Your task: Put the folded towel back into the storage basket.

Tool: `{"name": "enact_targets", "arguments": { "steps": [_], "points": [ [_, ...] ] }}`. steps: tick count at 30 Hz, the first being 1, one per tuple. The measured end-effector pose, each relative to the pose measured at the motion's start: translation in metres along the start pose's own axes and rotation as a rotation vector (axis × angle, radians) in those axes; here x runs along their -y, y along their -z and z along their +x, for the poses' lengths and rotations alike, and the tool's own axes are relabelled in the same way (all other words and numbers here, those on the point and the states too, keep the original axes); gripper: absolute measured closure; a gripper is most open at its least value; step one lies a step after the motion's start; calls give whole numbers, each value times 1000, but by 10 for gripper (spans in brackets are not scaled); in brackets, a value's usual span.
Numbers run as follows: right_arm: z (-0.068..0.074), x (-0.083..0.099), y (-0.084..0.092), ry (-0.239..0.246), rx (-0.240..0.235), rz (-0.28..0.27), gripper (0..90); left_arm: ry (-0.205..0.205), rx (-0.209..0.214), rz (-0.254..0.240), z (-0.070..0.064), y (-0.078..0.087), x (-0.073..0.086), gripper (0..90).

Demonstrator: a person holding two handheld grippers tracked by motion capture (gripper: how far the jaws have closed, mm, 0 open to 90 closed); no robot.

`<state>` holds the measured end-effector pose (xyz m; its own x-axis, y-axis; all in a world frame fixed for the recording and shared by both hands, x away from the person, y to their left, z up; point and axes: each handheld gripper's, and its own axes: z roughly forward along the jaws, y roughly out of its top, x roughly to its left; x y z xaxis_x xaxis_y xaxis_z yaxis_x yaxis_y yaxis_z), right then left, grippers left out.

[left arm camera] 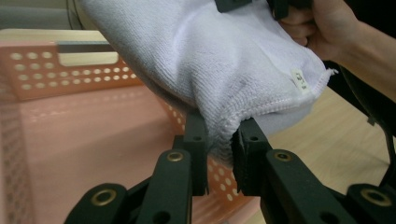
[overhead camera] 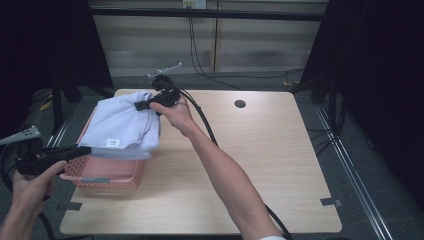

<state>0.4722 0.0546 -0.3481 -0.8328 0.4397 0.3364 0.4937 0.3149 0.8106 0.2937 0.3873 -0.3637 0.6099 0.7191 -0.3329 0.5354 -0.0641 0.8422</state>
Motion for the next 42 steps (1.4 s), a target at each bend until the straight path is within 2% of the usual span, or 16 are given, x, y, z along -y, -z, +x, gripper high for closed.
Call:
{"name": "enact_targets", "arguments": {
  "steps": [6, 7, 11, 15, 21, 25, 26, 30, 33, 36, 37, 39, 41, 42],
  "points": [
    [10, -8, -20, 5, -3, 15, 719, 12, -46, 0, 13, 13, 3, 779],
    [11, -10, -23, 16, 5, 29, 719, 20, -45, 3, 16, 13, 4, 779],
    [13, -13, -34, 0, 22, 29, 720, 52, -67, -9, 27, 16, 8, 780],
    [17, -9, -49, -27, 36, 29, 719, 79, -83, -12, 37, 22, 11, 781],
    [20, 3, -69, -51, 34, 46, 719, 105, -112, 8, 50, 27, 25, 783],
    [20, 13, -80, -51, 41, 61, 719, 101, -125, 42, 55, 24, 35, 782],
    [18, 16, -83, -53, 38, 63, 718, 111, -140, 53, 56, 22, 37, 782],
    [15, 25, -92, -71, 43, 73, 717, 110, -162, 95, 59, 17, 40, 782],
    [12, 30, -96, -91, 43, 67, 715, 122, -149, 101, 63, 13, 44, 780],
    [8, 37, -99, -97, 44, 84, 710, 133, -152, 108, 63, 8, 46, 779],
    [6, 39, -101, -104, 43, 88, 709, 130, -157, 120, 63, 7, 47, 779],
    [3, 43, -104, -106, 44, 94, 706, 128, -139, 140, 60, 3, 50, 777],
    [2, 46, -107, -118, 41, 99, 700, 118, -157, 169, 58, -2, 52, 766],
    [1, 47, -108, -113, 44, 106, 680, 119, -161, 168, 58, -3, 53, 739]
  ]
}}
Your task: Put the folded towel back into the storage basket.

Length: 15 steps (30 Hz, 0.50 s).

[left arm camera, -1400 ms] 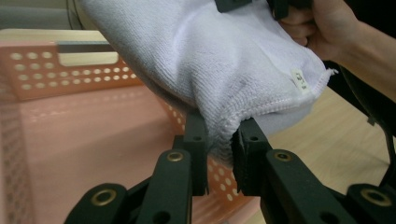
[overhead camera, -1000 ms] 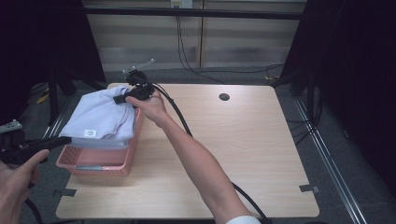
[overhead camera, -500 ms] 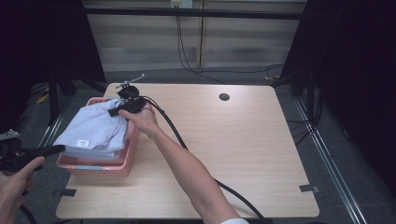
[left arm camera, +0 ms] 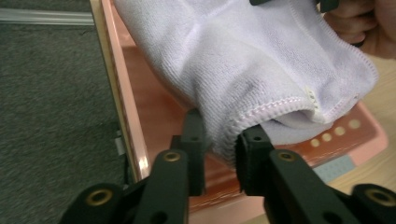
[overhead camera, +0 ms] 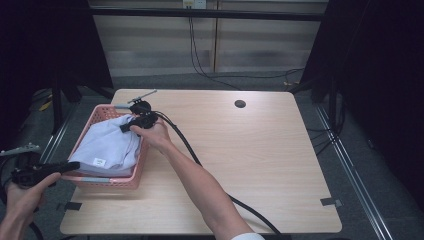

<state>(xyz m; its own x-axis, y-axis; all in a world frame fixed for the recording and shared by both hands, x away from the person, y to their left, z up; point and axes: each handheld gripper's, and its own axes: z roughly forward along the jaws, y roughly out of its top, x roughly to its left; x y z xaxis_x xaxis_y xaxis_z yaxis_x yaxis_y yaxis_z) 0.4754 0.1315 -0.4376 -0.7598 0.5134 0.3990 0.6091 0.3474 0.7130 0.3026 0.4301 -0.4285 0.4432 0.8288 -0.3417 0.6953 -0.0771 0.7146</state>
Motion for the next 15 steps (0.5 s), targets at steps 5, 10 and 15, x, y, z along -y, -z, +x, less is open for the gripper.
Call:
{"name": "enact_targets", "arguments": {
  "steps": [5, 10, 15],
  "points": [
    [-3, 0, 2, 26, 29, -8, 443, -6, 1, -36, -5, 6, -2, 589],
    [-7, -3, 16, 39, 45, -10, 419, -37, 1, -43, -22, 3, -6, 491],
    [-11, 0, 44, 102, 45, -43, 395, -78, 7, -60, -45, -6, -13, 483]
  ]
}}
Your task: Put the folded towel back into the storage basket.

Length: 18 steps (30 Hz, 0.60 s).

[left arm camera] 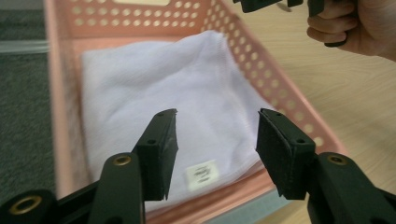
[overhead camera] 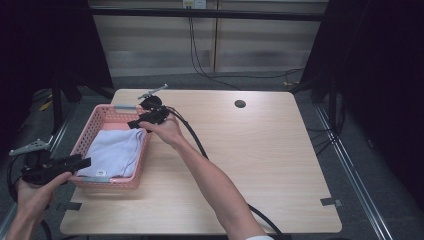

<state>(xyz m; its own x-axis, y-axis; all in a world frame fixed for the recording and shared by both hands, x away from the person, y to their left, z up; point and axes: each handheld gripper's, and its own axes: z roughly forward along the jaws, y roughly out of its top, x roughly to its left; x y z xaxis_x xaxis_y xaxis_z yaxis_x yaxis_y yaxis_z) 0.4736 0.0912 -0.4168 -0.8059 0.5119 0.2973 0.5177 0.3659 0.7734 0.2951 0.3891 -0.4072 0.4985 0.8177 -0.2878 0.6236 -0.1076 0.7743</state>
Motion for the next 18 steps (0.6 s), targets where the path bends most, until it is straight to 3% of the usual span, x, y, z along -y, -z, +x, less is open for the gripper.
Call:
{"name": "enact_targets", "arguments": {
  "steps": [6, 7, 8, 9, 11, 12, 18],
  "points": [
    [-3, 7, 38, 45, 7, -35, 390, -28, 10, -24, -31, -9, -6, 449],
    [-3, 7, 38, 45, 7, -35, 390, -28, 10, -24, -31, -9, -6, 448],
    [-4, 10, 46, 50, 6, -38, 385, -37, 16, -23, -41, -13, -6, 448],
    [-7, 19, 66, 59, 17, -52, 377, -65, 38, -22, -52, -19, -5, 430],
    [-9, 28, 81, 61, 25, -59, 366, -69, 40, -16, -59, -22, -5, 411],
    [-11, 34, 88, 62, 27, -63, 364, -80, 47, -11, -71, -30, -5, 406],
    [-20, 66, 133, 67, 54, -85, 355, -105, 58, -12, -104, -52, -6, 341]
  ]
}}
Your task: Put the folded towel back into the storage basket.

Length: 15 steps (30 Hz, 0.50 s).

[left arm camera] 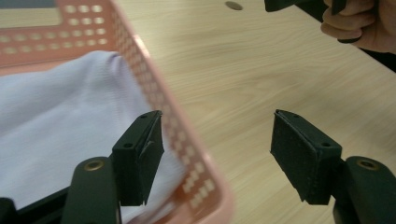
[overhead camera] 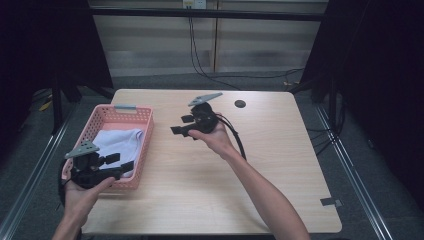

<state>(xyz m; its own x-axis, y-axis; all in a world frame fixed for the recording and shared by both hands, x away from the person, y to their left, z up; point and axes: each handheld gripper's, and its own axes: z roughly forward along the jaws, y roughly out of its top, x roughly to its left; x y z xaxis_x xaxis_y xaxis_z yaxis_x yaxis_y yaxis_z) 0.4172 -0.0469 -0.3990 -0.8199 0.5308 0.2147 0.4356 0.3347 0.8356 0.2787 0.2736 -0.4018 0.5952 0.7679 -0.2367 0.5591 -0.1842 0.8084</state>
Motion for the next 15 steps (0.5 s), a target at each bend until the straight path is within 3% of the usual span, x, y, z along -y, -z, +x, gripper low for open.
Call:
{"name": "enact_targets", "arguments": {
  "steps": [2, 3, 7, 12, 15],
  "points": [
    [-6, 15, 19, 0, 44, 7, 355, -5, 4, -1, -13, -9, 1, 344],
    [-9, 21, 25, 0, 50, 9, 354, -30, 18, 23, -20, -15, 2, 345],
    [-17, 49, 61, -27, 87, 2, 354, -46, 29, 43, -39, -32, 6, 338],
    [-13, 83, 105, -24, 127, -2, 354, -58, 43, 38, -63, -45, 18, 314],
    [-11, 106, 129, -45, 145, -9, 353, -81, 47, 75, -74, -53, 26, 309]
  ]
}}
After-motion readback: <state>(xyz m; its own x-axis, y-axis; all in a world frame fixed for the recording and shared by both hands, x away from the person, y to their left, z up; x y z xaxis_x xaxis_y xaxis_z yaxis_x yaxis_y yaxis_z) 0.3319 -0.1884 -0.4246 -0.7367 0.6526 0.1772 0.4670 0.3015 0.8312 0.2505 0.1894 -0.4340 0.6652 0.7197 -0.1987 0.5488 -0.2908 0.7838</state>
